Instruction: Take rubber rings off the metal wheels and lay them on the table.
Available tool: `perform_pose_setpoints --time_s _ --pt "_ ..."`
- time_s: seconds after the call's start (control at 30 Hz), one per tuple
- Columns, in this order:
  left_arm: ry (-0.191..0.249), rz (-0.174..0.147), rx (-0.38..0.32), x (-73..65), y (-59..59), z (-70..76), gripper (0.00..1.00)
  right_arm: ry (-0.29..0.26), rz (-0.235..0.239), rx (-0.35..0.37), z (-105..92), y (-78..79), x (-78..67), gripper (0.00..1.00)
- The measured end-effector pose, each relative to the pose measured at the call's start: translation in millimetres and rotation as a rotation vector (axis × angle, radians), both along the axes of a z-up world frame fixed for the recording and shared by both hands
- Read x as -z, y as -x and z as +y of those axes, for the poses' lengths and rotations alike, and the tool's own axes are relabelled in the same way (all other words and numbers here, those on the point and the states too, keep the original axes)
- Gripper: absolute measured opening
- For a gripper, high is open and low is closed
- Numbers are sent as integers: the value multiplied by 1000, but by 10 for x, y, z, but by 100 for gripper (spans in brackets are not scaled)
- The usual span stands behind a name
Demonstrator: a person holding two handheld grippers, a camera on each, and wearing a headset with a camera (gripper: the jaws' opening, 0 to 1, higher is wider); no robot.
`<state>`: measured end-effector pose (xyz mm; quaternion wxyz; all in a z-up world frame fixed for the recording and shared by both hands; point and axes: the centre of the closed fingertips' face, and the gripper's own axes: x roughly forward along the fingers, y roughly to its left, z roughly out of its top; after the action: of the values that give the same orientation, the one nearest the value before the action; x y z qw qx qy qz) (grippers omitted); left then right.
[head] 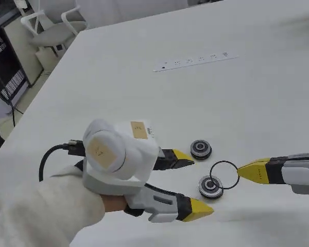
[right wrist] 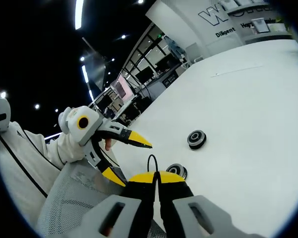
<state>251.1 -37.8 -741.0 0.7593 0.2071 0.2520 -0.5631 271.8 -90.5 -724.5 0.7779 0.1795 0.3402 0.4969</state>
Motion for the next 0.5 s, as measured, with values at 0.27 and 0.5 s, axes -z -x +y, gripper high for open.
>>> perform_pose_setpoints --time_s 0.27,0.5 --pt "-43 10 16 8 72 292 58 30 -8 18 -85 61 -154 0" --pt "-51 39 19 -23 163 540 61 63 -47 48 -154 124 -320 0"
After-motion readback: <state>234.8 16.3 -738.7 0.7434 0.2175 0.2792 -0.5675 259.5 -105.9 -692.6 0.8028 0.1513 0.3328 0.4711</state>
